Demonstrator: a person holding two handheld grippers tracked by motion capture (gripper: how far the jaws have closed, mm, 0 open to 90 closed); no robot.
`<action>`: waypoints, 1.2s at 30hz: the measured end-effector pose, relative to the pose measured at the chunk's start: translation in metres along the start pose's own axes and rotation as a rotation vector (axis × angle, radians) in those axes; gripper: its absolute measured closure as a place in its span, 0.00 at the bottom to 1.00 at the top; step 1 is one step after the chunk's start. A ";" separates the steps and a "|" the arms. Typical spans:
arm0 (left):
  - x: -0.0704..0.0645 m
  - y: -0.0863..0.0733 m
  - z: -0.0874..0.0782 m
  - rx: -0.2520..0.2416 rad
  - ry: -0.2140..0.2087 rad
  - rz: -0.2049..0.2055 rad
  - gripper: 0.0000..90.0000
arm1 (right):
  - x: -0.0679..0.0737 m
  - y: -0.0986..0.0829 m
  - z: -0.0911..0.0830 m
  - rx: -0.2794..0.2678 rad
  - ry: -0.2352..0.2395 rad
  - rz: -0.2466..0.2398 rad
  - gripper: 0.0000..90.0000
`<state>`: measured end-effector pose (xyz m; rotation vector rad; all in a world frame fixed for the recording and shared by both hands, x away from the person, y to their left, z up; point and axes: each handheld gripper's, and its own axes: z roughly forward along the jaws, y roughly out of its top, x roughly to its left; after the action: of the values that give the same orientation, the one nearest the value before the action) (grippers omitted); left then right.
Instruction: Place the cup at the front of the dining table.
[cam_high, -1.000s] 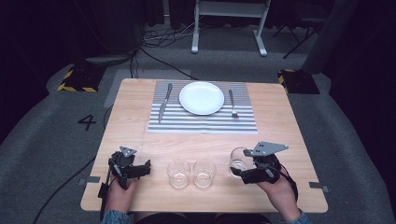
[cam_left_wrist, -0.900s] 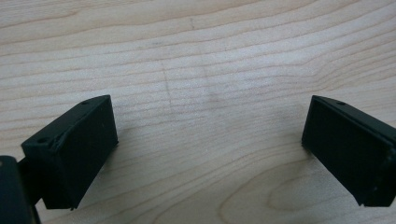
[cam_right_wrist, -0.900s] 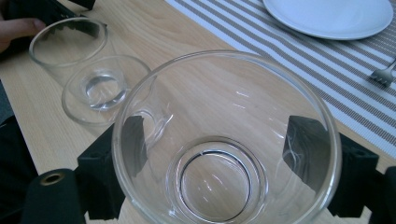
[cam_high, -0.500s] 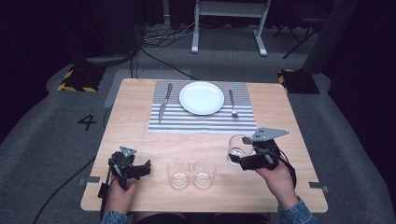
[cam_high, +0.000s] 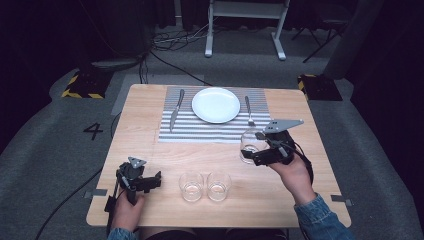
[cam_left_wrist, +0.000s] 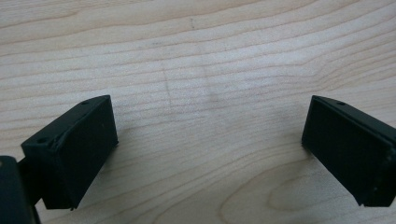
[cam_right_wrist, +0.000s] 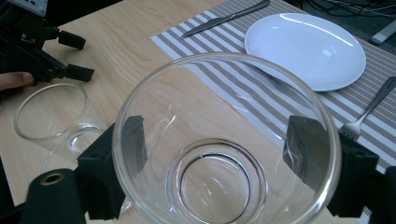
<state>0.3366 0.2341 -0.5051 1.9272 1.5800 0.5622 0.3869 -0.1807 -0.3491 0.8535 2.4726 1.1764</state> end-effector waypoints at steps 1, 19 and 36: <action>0.000 0.000 0.000 -0.001 0.005 0.001 0.04 | -0.001 0.002 0.001 0.001 -0.002 -0.007 0.21; 0.000 0.001 0.001 -0.003 0.005 -0.008 0.04 | -0.016 0.049 0.029 0.013 0.013 -0.019 0.21; 0.000 0.001 0.001 -0.004 0.008 -0.008 0.04 | -0.035 0.092 0.068 0.002 -0.040 -0.018 0.21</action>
<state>0.3379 0.2339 -0.5052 1.9171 1.5894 0.5697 0.4829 -0.1146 -0.3212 0.8449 2.4446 1.1402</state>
